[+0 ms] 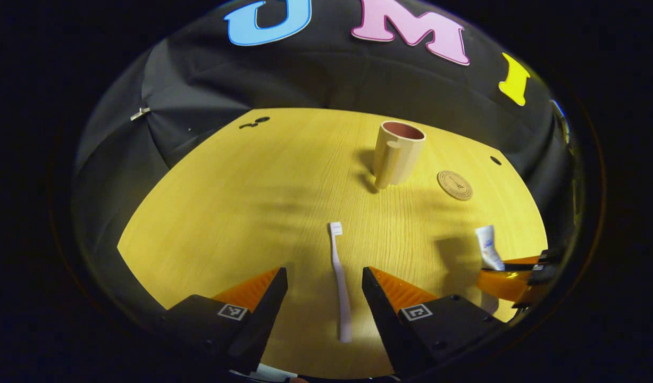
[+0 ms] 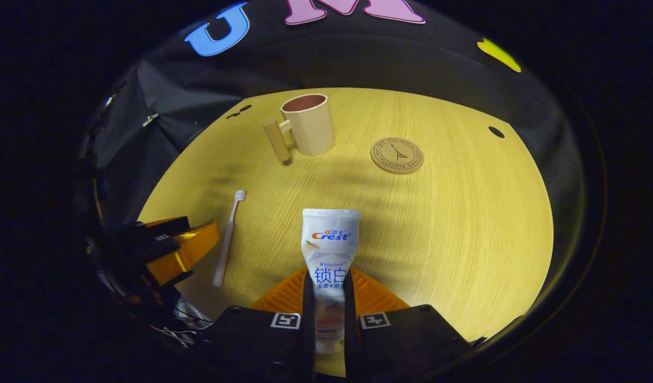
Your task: Put the toothbrush and toothpaste on the desktop into the cup, then pick up the cup and place it on the coaster on the desktop.
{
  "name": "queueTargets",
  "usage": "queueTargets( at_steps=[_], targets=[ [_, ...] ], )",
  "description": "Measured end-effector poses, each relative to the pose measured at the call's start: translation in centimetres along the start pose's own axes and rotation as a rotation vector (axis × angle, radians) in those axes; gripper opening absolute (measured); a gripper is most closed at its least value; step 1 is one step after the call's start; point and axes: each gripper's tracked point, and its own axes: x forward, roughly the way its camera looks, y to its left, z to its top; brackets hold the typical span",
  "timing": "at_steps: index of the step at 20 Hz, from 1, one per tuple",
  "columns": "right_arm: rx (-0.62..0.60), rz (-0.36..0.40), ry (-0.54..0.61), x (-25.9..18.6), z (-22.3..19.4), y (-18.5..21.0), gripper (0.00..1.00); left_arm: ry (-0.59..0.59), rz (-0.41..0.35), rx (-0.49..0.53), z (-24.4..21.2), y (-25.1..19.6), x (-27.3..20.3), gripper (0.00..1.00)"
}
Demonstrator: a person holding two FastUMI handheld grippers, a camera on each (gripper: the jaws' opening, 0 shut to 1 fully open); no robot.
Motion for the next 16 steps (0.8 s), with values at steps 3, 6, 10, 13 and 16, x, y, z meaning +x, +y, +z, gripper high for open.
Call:
queueTargets(
  at_steps=[3,6,10,13,16],
  targets=[
    [0.017,0.021,-0.007,-1.2,0.2,-0.7,0.26,0.029,0.011,-0.006,-0.1,0.0,1.2,0.86],
    [0.024,0.035,-0.009,-1.6,0.2,-1.6,0.25,0.047,0.030,0.013,0.1,-0.1,2.5,0.78],
    [0.039,0.050,-0.015,-1.4,0.5,-2.4,0.25,0.107,0.054,0.040,-0.5,-0.3,4.0,0.75],
    [0.050,0.056,-0.023,-1.3,0.7,-3.0,0.25,0.119,0.043,0.038,-0.6,-0.8,4.2,0.70],
    [0.074,0.061,-0.028,-1.8,0.9,-3.6,0.25,0.140,0.010,0.032,-0.7,-1.3,4.6,0.59]
  ],
)
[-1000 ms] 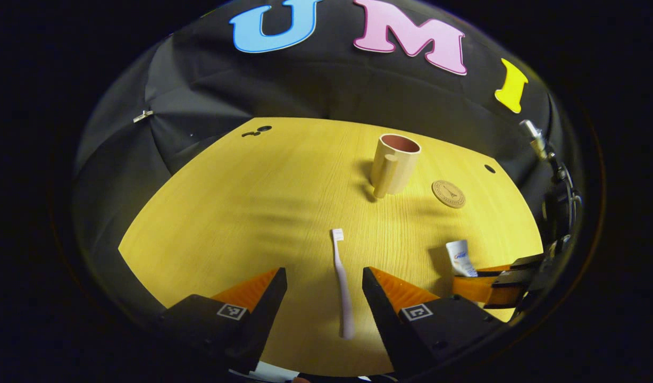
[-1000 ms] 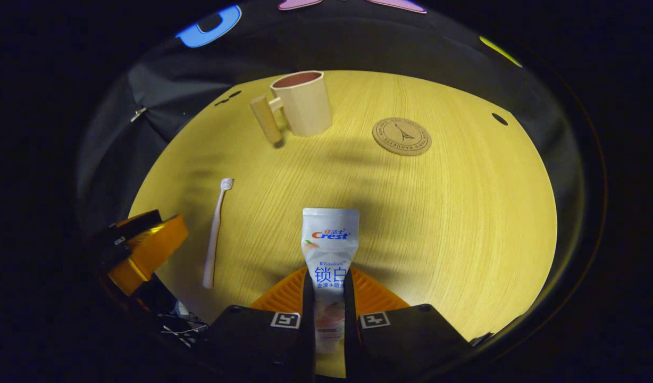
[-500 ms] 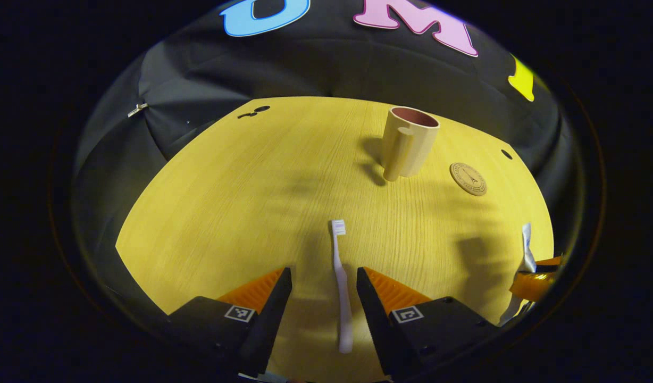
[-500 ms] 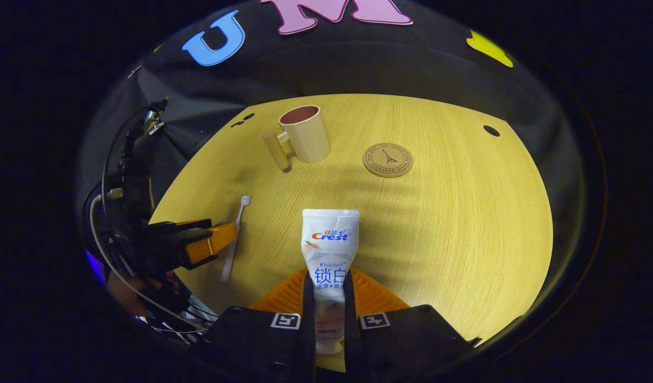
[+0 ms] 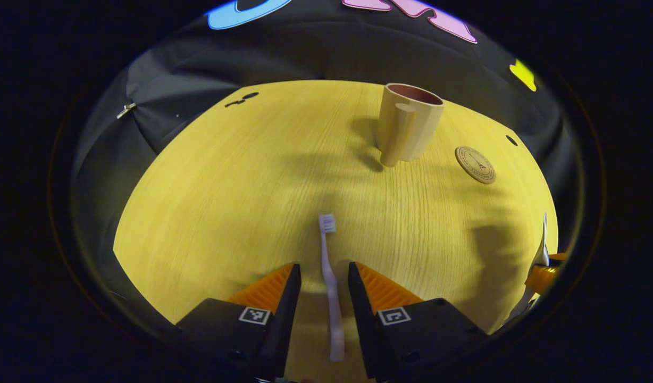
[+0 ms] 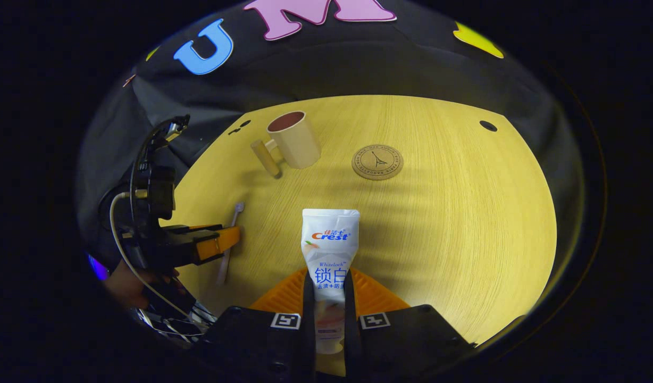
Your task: Put the toothbrush and toothpaste on the desktop into the cup, then pick up the cup and place it on the coaster on the desktop.
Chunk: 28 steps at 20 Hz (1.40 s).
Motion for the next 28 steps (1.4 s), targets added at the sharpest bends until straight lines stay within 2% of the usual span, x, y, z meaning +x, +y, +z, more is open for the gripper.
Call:
queueTargets(
  at_steps=[3,4,6,9,12,13,14,18,21,23,27,28],
  targets=[
    [0.031,0.003,-0.005,-0.1,-0.2,-0.6,0.25,0.017,-0.007,0.018,-0.1,0.0,-0.1,0.48],
    [0.037,0.002,-0.007,-0.2,-0.3,-0.7,0.25,0.032,-0.009,0.035,-0.3,-0.1,-0.2,0.36],
    [0.050,0.001,-0.009,-0.3,-0.5,-1.0,0.25,0.034,-0.015,0.047,-0.1,-0.4,-0.2,0.22],
    [0.081,-0.003,-0.018,-0.6,-1.0,-1.2,0.25,0.007,-0.035,0.033,0.1,-0.5,-0.3,0.14],
    [0.090,-0.014,-0.038,-0.9,-1.3,-1.4,0.25,-0.021,-0.107,0.037,0.3,-0.6,-0.3,0.07],
    [0.093,-0.018,-0.048,-1.2,-1.3,-1.3,0.25,-0.031,-0.099,0.040,0.4,0.0,-0.4,0.02],
    [0.097,-0.021,-0.059,-1.2,-1.1,-1.3,0.25,-0.041,-0.091,0.043,0.2,0.6,-0.6,0.06],
    [0.091,-0.022,-0.126,-1.8,-0.6,-1.0,0.25,-0.096,-0.157,0.048,0.4,-0.2,-2.6,0.06],
    [0.089,0.005,-0.193,-3.8,0.6,0.7,0.25,-0.165,-0.215,0.051,1.9,-1.0,-5.0,0.07],
    [0.076,0.019,-0.246,-4.9,1.9,1.3,0.25,-0.224,-0.252,0.039,3.4,-1.4,-7.0,0.06],
    [0.032,0.062,-0.361,-5.8,6.5,4.0,0.25,-0.338,-0.276,0.011,6.4,-1.3,-10.3,0.06],
    [0.028,0.073,-0.387,-5.9,7.7,4.6,0.20,-0.359,-0.285,0.000,7.1,-1.2,-11.0,0.06]
  ],
)
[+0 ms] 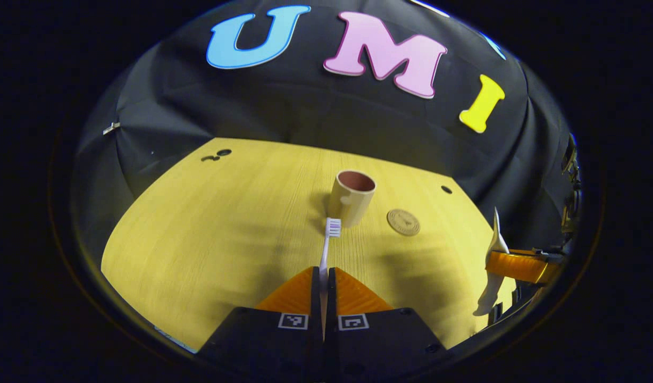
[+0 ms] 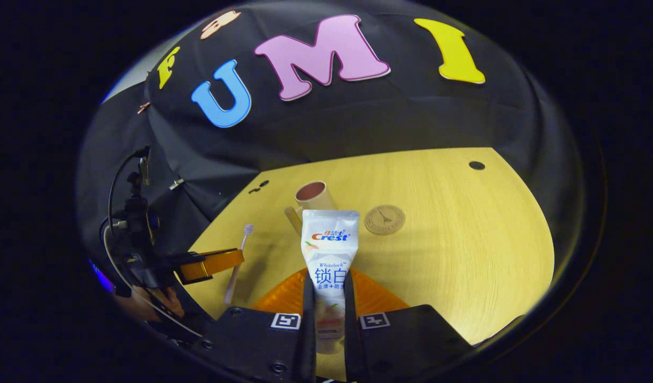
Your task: Put the toothbrush and toothpaste on the desktop into the cup, then pick up the cup and place it on the coaster on the desktop.
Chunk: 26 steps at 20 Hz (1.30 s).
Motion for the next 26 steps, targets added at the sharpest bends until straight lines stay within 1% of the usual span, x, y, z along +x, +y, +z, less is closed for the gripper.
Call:
queueTargets(
  at_steps=[1,4,6,12,14,18,21,26],
  targets=[
    [-0.005,0.007,-0.021,0.3,1.0,0.5,0.25,-0.020,-0.007,-0.009,0.8,0.0,-0.7,0.06],
    [-0.030,0.043,-0.098,1.6,4.9,2.1,0.25,-0.061,-0.007,-0.034,2.8,0.6,-2.2,0.06],
    [-0.031,0.081,-0.151,2.8,7.1,3.2,0.25,-0.091,-0.007,-0.022,3.8,1.0,-3.0,0.06],
    [-0.018,0.141,-0.273,8.9,13.6,5.1,0.25,-0.133,-0.024,-0.021,4.6,1.5,-4.8,0.06],
    [-0.026,0.137,-0.287,11.5,15.2,5.1,0.25,-0.146,-0.030,-0.024,4.4,1.6,-5.2,0.06],
    [-0.039,0.135,-0.291,16.1,16.5,5.4,0.25,-0.148,-0.022,-0.027,3.4,2.2,-5.2,0.06],
    [-0.072,0.138,-0.289,19.1,16.8,5.9,0.25,-0.141,-0.009,-0.040,2.6,2.6,-5.0,0.06],
    [-0.091,0.124,-0.268,23.5,15.8,5.4,0.25,-0.144,0.011,-0.077,2.2,2.9,-4.4,0.06]
  ],
)
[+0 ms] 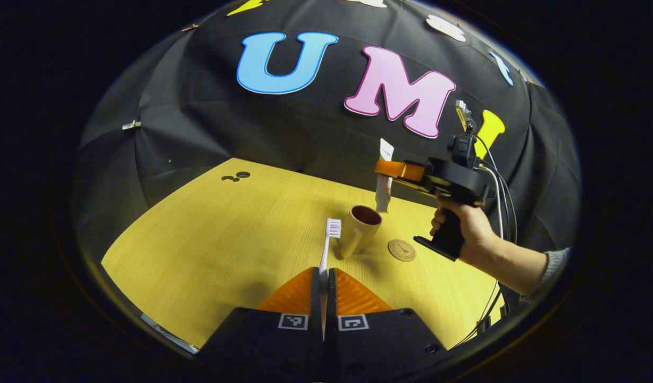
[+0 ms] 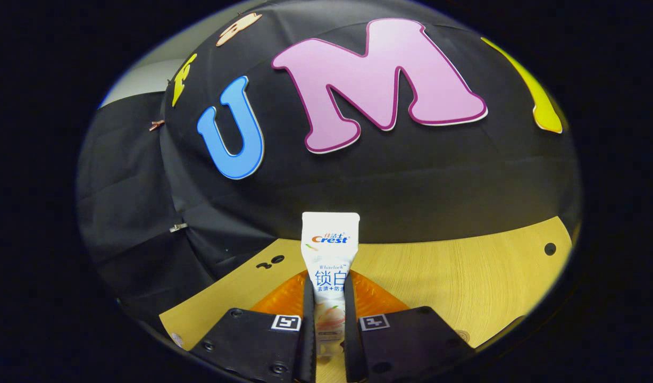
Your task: Put the toothbrush and toothpaste on the desktop into the cup, then pick up the cup and place it on the coaster on the desktop.
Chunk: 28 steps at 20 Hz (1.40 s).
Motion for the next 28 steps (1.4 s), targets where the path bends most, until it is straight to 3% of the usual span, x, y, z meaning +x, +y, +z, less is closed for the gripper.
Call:
queueTargets(
  at_steps=[14,18,19,21,24,28],
  targets=[
    [-0.136,0.037,0.113,2.1,-6.1,-0.8,0.24,-0.003,0.009,-0.011,-0.1,-1.5,3.3,0.06],
    [-0.186,0.065,0.165,1.7,-7.8,-0.5,0.29,-0.003,0.017,-0.011,0.3,-2.2,5.0,0.06],
    [-0.194,0.077,0.181,1.3,-8.2,-0.3,0.37,-0.003,0.019,-0.011,0.4,-2.2,5.3,0.06],
    [-0.227,0.088,0.213,0.8,-9.1,-0.3,0.41,-0.001,0.024,-0.009,0.3,-2.3,5.8,0.06],
    [-0.264,0.084,0.244,0.4,-10.1,-0.9,0.44,-0.006,0.033,-0.012,0.4,-2.5,6.5,0.06],
    [-0.188,0.130,0.228,0.1,-9.1,-0.3,0.56,-0.033,0.041,-0.015,0.8,-3.1,7.6,0.06]
  ],
)
